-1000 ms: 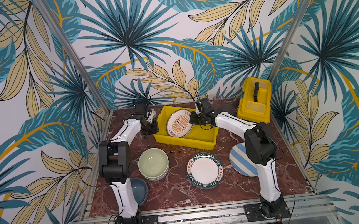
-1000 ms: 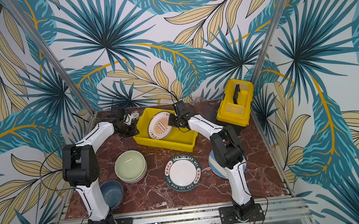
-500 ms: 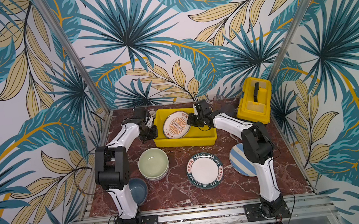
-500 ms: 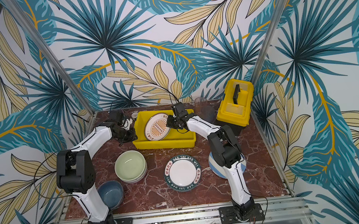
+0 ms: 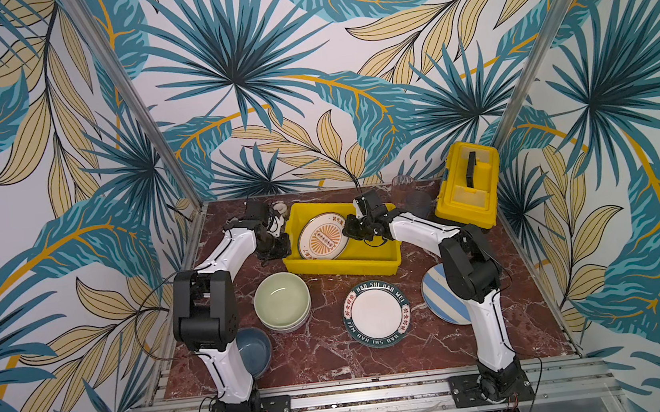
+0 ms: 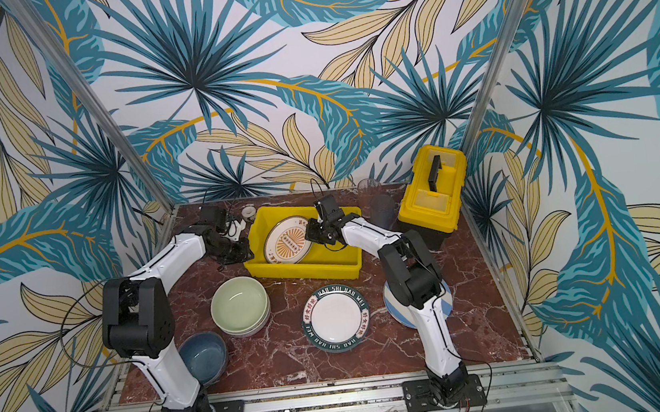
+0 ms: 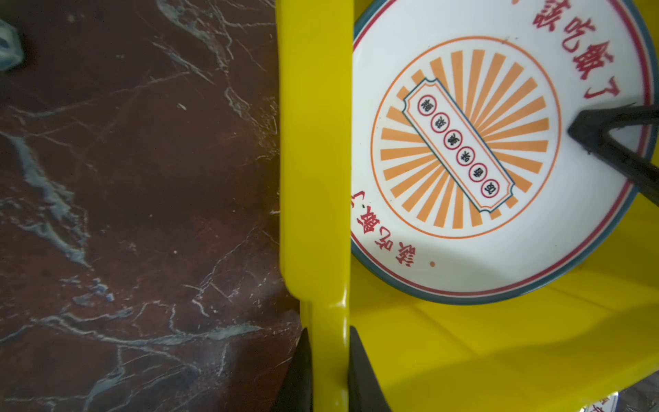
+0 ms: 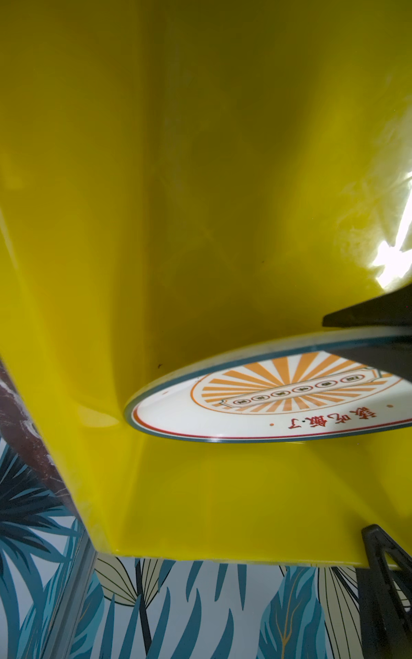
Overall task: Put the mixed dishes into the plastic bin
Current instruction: 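Lower the sunburst plate into the yellow bin and open both grippers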
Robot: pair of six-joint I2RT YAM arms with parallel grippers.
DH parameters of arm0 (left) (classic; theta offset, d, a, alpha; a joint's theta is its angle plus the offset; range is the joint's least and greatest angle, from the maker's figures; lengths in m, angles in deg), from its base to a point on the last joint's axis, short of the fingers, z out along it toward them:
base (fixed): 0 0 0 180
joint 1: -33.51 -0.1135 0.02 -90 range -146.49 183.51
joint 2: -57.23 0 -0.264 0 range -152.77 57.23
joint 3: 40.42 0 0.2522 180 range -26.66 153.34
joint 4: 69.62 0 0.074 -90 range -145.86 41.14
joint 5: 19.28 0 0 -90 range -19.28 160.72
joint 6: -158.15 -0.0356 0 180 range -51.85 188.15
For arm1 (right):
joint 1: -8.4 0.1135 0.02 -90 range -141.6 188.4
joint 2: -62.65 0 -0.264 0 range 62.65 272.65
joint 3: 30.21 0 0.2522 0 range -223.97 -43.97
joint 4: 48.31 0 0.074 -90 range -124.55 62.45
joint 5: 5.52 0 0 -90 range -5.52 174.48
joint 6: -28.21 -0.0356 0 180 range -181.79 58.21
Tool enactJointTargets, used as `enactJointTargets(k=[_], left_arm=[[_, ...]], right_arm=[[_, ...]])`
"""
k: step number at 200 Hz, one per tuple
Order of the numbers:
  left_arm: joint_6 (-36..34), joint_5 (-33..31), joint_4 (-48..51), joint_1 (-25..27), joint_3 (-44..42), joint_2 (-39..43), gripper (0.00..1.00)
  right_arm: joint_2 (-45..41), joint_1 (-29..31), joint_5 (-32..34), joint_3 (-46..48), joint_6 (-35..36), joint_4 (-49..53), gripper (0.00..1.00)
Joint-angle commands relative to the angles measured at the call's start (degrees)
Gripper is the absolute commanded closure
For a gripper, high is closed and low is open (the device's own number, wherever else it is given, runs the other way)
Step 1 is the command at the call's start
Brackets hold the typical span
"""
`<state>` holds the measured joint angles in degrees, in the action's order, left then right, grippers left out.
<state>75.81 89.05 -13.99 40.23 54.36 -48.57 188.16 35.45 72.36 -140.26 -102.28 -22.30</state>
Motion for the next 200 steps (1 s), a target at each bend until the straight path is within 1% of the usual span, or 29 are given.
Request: enactJointTargets(k=[1,28,48,57,71,73,80,102,161,200], left_arm=[[-1.6,3.7,0.8,1.3,-0.9,2.6,0.89],[-0.3,2.9,0.8,1.6,-0.8,2.3,0.88],[0.5,2.2,0.8,1.6,-0.8,2.2,0.88],[0.7,2.1,0.8,1.6,-0.7,2.2,0.88],[0.9,2.1,0.8,1.6,-0.6,2.3,0.87],[0.9,2.1,0.8,1.6,-0.6,2.3,0.87],[0.9,2.1,0.8,1.6,-0.6,2.3,0.88],[0.9,2.4,0.7,1.6,-0.6,2.3,0.87],[1.3,2.8,0.7,1.6,-0.3,2.4,0.87],[1.7,2.6,0.8,1.6,-0.3,2.4,0.87]], right_arm=[[0.5,0.2,-0.8,1.2,-1.3,-3.7,1.0],[0.9,0.2,-0.6,1.2,-1.0,-3.2,0.93],[1.2,0.2,-0.2,1.0,-0.3,-1.7,0.91],[1.2,0.3,0.3,0.9,0.3,-0.9,0.89],[1.4,0.2,1.1,0.8,1.3,-0.3,0.81],[1.5,0.2,1.3,0.8,1.4,1.6,0.79],[1.6,0.2,1.7,0.8,1.8,2.5,0.76],[1.7,0.2,2.4,0.8,2.6,3.9,0.68],[2.0,0.2,5.0,-0.4,4.2,7.6,0.61],[2.7,0.2,4.9,-0.7,4.5,8.0,0.58]])
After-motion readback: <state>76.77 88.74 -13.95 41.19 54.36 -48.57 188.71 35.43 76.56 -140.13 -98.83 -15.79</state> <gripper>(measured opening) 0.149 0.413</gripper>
